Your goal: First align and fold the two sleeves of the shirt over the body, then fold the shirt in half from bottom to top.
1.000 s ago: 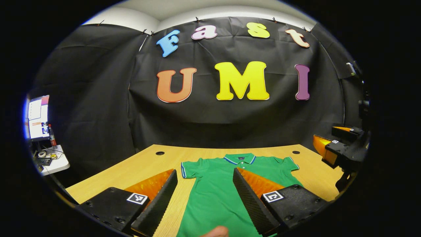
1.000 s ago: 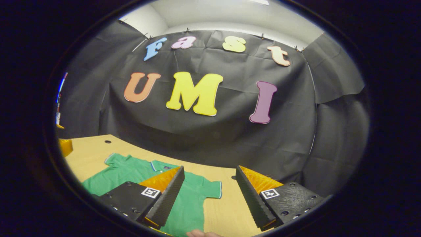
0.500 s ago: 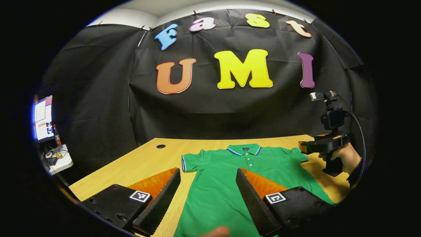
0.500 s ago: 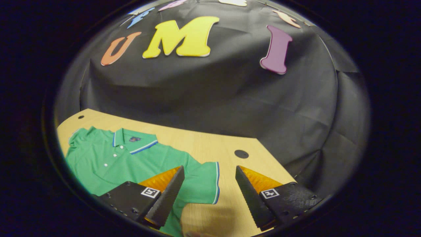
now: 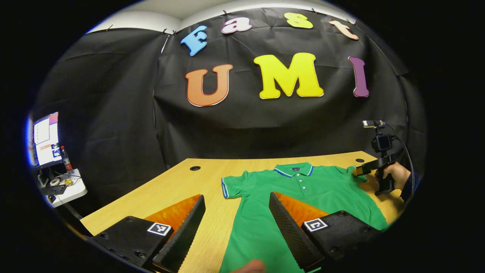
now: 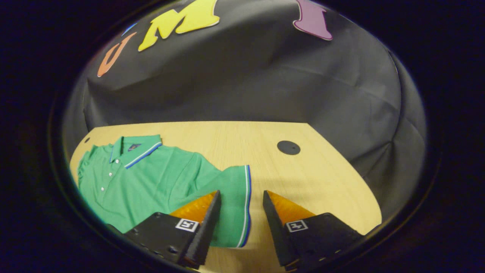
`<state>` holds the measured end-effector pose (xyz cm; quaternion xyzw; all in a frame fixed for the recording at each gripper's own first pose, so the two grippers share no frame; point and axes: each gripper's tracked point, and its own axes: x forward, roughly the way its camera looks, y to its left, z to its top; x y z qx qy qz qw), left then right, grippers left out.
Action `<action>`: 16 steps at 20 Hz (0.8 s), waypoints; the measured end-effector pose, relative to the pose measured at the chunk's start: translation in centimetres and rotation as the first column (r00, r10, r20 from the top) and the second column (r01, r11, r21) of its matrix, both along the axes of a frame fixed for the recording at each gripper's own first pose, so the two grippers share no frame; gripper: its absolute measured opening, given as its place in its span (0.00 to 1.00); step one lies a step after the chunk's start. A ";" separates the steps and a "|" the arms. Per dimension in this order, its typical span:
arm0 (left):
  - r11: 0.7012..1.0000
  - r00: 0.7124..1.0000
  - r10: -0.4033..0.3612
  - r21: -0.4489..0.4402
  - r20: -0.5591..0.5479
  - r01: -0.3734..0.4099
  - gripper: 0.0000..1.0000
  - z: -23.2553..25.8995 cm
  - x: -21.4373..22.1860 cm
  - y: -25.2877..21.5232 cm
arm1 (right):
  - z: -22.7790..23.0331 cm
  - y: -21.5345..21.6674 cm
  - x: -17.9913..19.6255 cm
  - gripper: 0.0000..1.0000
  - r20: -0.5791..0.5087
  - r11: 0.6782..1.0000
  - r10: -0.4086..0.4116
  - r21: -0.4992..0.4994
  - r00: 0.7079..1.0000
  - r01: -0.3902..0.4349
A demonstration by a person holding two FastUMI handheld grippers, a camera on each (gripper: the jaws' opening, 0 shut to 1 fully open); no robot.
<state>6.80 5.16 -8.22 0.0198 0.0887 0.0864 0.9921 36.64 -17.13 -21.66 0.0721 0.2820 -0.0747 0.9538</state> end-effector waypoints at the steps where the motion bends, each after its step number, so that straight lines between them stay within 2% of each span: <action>1: 1.000 1.000 0.013 -0.002 -0.005 -0.013 1.00 0.0 -0.1 0.5 | -0.1 0.4 -0.2 0.61 -0.011 0.999 0.005 0.045 1.000 -0.005; 2: 1.000 1.000 0.024 0.001 -0.001 -0.024 1.00 0.1 -0.2 0.9 | -0.1 0.2 0.1 0.39 -0.010 0.999 -0.001 0.053 1.000 0.002; 4: 0.999 0.999 0.037 0.021 0.020 -0.037 1.00 0.8 -0.4 1.5 | -0.1 0.0 -0.3 0.13 -0.011 1.000 0.017 0.006 1.000 -0.017; 5: 0.999 0.999 0.040 0.032 0.033 -0.041 1.00 1.1 -0.3 1.8 | -0.1 0.0 -0.3 0.14 -0.006 1.000 0.013 -0.016 1.000 -0.013; 6: 0.998 0.998 0.055 0.038 0.033 -0.056 1.00 1.0 -0.3 2.5 | 0.2 0.3 -0.3 0.05 -0.009 1.000 0.014 -0.026 1.000 -0.014; 8: 0.995 0.996 0.094 0.030 0.003 -0.094 1.00 0.3 -0.4 3.7 | 1.1 0.7 -0.5 0.01 0.000 1.000 0.004 -0.016 1.000 -0.004; 11: 0.995 0.995 0.103 0.005 0.004 -0.103 1.00 0.8 -0.8 4.4 | 4.0 1.2 -0.8 0.00 0.051 0.999 -0.001 -0.035 0.999 0.002; 16: 0.993 0.992 0.120 -0.009 0.027 -0.120 1.00 2.0 -1.7 5.4 | 7.9 5.3 -1.6 0.00 0.096 0.994 0.066 -0.092 0.993 -0.057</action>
